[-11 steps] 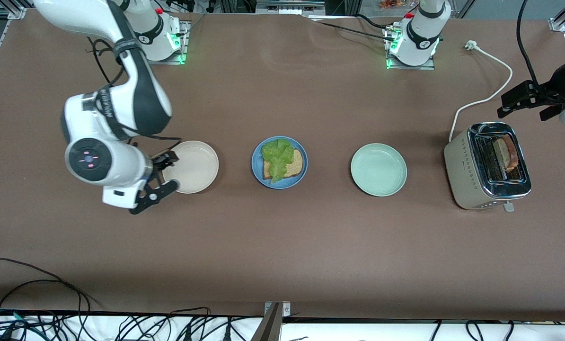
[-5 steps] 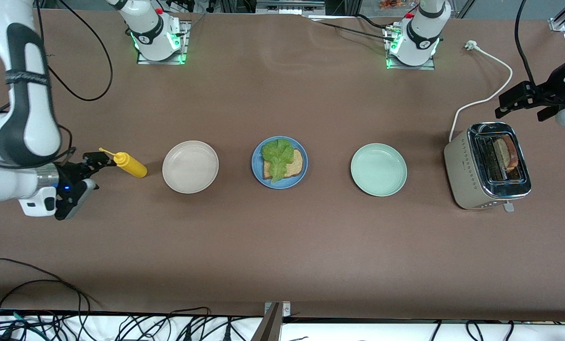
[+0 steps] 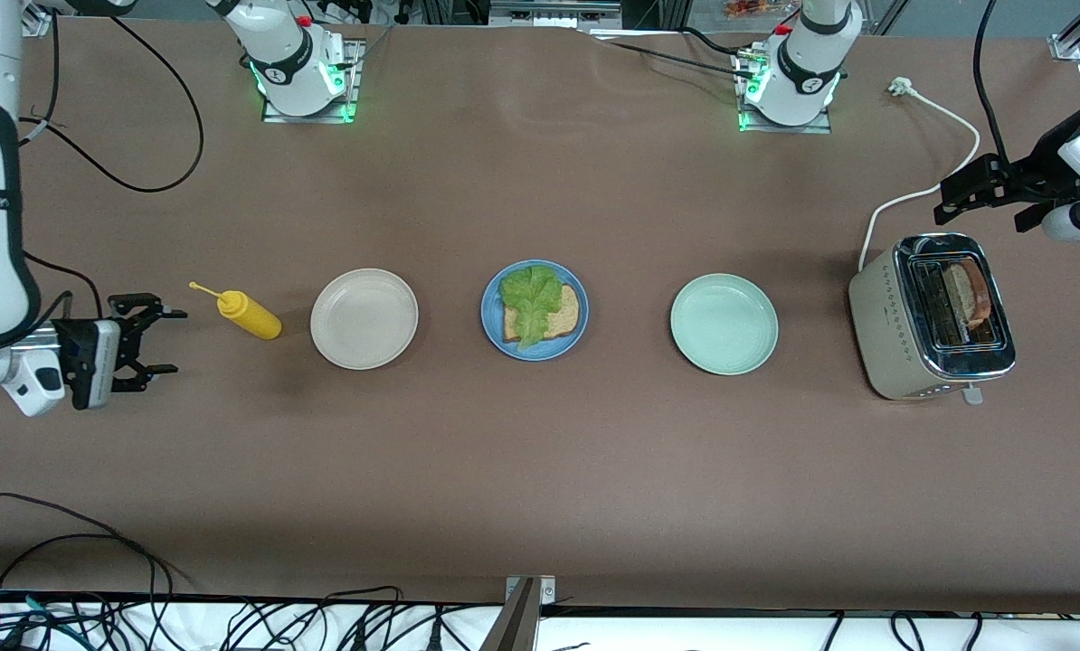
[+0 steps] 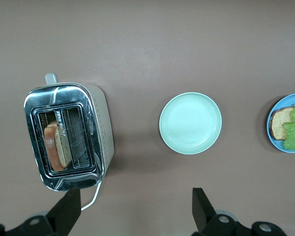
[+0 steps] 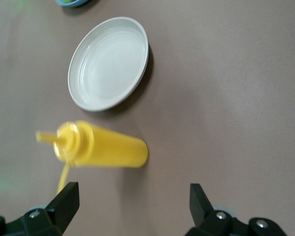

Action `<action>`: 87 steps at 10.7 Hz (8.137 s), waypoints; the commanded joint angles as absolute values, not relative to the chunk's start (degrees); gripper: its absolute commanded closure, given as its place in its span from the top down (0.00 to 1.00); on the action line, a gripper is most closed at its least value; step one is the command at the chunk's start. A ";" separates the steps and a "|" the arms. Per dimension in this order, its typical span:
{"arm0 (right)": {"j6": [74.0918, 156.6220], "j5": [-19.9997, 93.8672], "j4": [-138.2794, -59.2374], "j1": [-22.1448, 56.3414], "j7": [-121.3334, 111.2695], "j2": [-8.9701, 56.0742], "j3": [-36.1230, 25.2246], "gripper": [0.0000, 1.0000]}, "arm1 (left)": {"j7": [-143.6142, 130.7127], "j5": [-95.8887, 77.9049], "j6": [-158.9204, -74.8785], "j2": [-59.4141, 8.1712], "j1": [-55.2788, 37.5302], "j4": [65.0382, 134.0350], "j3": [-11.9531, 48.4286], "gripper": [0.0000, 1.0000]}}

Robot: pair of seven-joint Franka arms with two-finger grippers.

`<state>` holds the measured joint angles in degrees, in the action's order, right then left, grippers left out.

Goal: Make sandwich in blue plate with both arms

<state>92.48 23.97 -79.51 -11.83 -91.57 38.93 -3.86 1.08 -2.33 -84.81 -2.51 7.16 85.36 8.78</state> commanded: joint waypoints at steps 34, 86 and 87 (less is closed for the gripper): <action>93.08 -4.52 -76.90 26.60 -48.49 35.60 1.32 0.14 | 0.97 -1.85 -88.86 1.49 9.15 89.65 9.67 1.00; 72.34 40.07 -71.45 -3.15 -113.60 40.50 0.00 0.13 | 5.10 3.96 -116.10 -7.73 11.60 112.41 -3.51 0.62; 71.29 41.21 -71.46 -4.47 -119.47 42.43 0.00 0.13 | 4.40 3.96 -116.54 -8.43 11.60 112.76 -3.52 0.62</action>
<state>73.52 38.02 -70.96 -1.90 -109.19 39.40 -1.02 4.79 2.45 -115.14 -7.24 11.57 112.28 -3.30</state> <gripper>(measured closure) 0.868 0.383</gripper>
